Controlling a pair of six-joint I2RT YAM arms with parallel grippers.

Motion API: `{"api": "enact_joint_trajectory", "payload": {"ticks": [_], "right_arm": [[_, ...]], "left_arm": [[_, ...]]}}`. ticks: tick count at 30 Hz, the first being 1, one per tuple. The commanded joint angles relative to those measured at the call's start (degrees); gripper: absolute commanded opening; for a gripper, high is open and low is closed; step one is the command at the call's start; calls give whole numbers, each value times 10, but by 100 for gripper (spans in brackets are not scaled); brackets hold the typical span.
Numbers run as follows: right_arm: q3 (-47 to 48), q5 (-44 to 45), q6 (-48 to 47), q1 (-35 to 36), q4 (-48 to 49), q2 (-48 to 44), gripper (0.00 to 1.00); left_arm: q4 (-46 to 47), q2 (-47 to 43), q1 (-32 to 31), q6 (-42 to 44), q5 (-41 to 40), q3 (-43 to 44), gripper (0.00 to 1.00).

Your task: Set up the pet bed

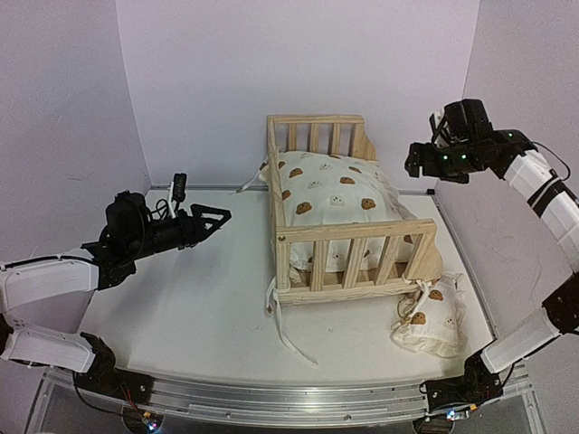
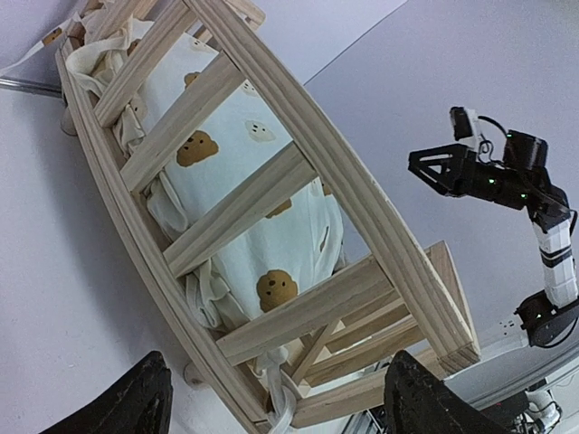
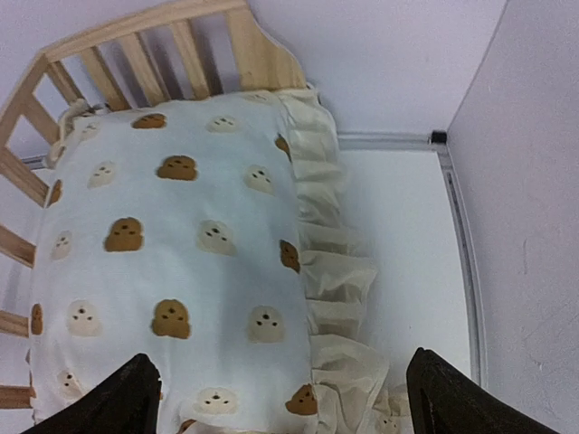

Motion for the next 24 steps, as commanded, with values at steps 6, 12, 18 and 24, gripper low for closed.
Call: {"api": "enact_joint_trajectory", "payload": {"ticks": [6, 12, 18, 24], "right_arm": [[-136, -262, 85, -67, -16, -36, 79], [-229, -259, 154, 15, 27, -86, 75], [-281, -208, 244, 165, 114, -86, 74], [-212, -216, 215, 249, 185, 11, 75]], "left_arm": [[-134, -40, -1, 95, 19, 88, 81], [-250, -36, -1, 164, -34, 162, 81], [-300, -31, -1, 196, -87, 208, 82], [-314, -27, -1, 191, -128, 227, 83]]}}
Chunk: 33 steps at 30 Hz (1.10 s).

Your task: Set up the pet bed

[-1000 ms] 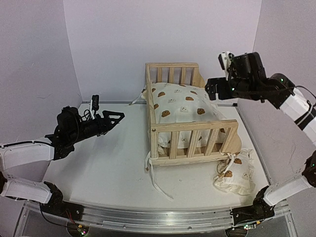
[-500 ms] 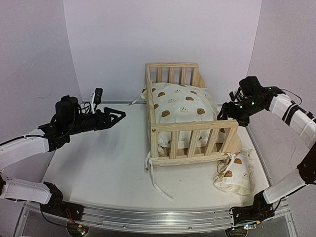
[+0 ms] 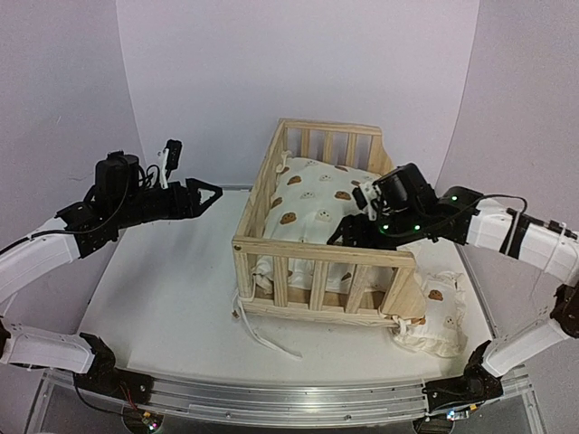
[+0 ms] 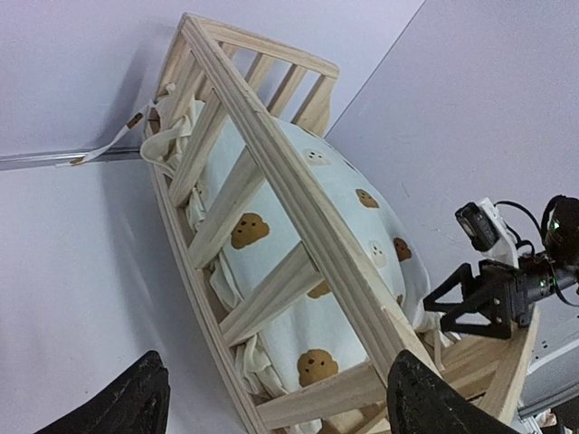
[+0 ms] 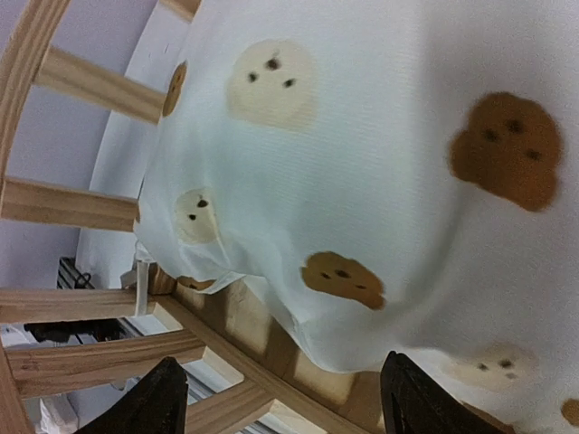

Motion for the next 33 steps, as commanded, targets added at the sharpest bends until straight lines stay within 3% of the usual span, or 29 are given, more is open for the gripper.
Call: {"api": "enact_joint_trajectory", "payload": {"ticks": [1, 5, 8, 14, 20, 25, 33], "right_arm": [[77, -11, -38, 33, 37, 66, 76], [206, -51, -145, 33, -37, 124, 78], [262, 85, -200, 22, -137, 106, 84], [140, 162, -171, -217, -172, -38, 89], [-66, 102, -130, -411, -212, -71, 98], [-141, 11, -113, -420, -232, -39, 98], [-170, 78, -117, -377, -188, 47, 89]], "left_arm": [[-18, -2, -1, 9, -45, 41, 83], [-20, 5, -2, 5, -41, 48, 83], [-28, 4, -1, 10, -41, 56, 83], [-30, -2, -1, 18, -41, 49, 83], [-30, -5, -1, 29, -31, 49, 83], [-30, -19, -1, 39, -27, 40, 83], [-28, -10, -1, 37, -1, 35, 83]]}}
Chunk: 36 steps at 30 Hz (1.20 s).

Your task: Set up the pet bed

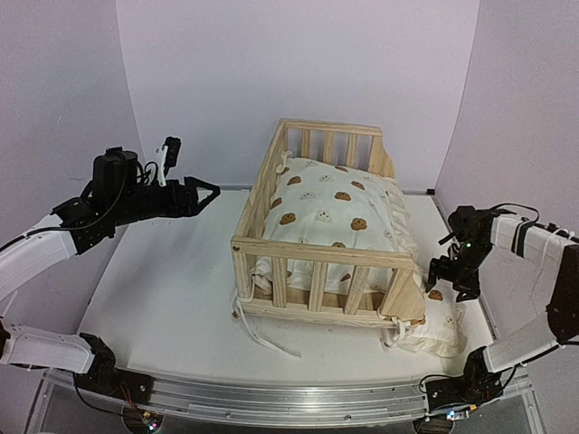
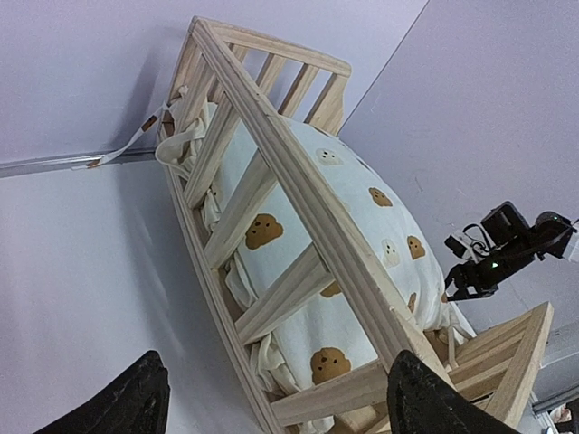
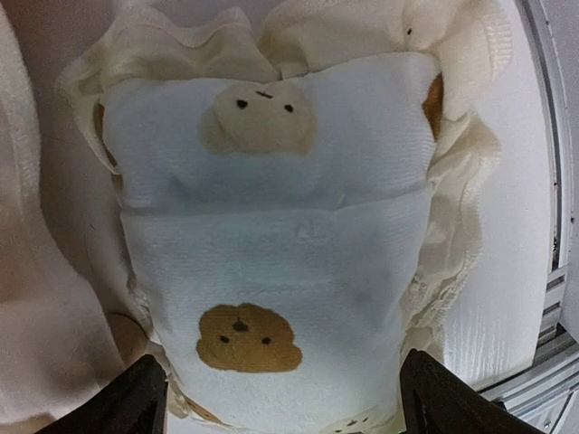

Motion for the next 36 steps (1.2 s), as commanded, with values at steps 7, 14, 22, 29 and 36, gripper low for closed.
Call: {"api": "enact_joint_trajectory", "payload": {"ticks": [7, 14, 22, 29, 36], "right_arm": [[-55, 47, 23, 25, 127, 89, 44], [2, 146, 1, 25, 88, -8, 0], [201, -178, -98, 25, 249, -137, 0], [171, -412, 265, 118, 938, -102, 0], [262, -381, 276, 289, 1127, -3, 0]], "left_arm": [[21, -38, -1, 4, 21, -6, 83], [9, -63, -1, 5, 16, -9, 84], [54, -32, -1, -28, 105, 92, 86], [302, 56, -44, -179, 236, 122, 83], [673, 173, -140, -420, 213, 84, 89]]}}
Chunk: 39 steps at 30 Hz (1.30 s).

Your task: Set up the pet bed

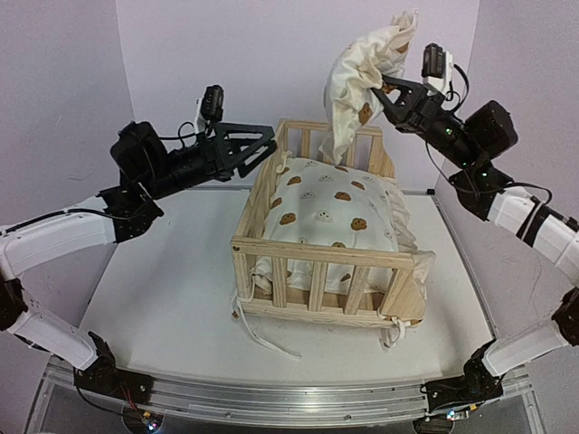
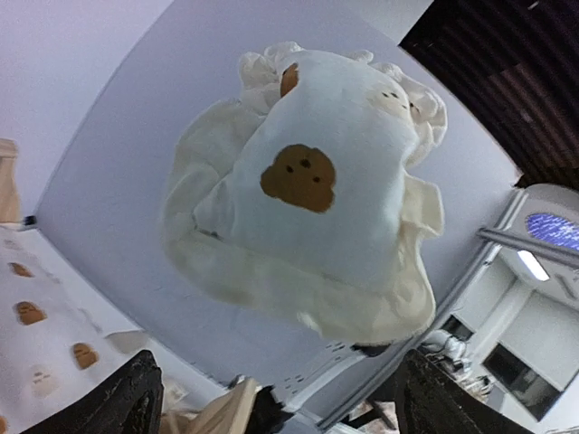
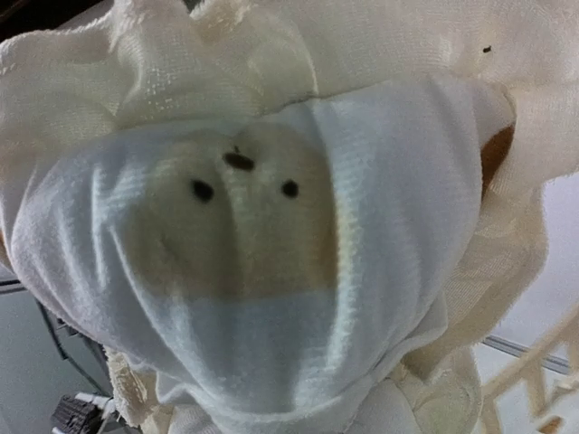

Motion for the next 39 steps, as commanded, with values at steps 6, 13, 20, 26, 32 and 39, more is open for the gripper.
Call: {"api": "enact_joint_trajectory", "payload": {"ticks": [6, 13, 20, 26, 32, 39], "right_arm": [[29, 14, -13, 107, 233, 47, 0], [1, 53, -15, 143, 301, 79, 0], [-60, 66, -17, 161, 328, 97, 0], [-102, 39, -19, 164, 253, 67, 16], [-68, 94, -227, 158, -386, -38, 87], [-20, -25, -287, 10, -623, -67, 98]], "left_arm": [[552, 141, -72, -372, -74, -28, 99], [574, 180, -98, -406, -112, -3, 99], [654, 242, -113, -415, -70, 72, 82], [546, 194, -83, -307, -38, 24, 24], [437, 86, 1, -170, 12, -54, 0], [125, -33, 11, 162, -8, -69, 0]]}}
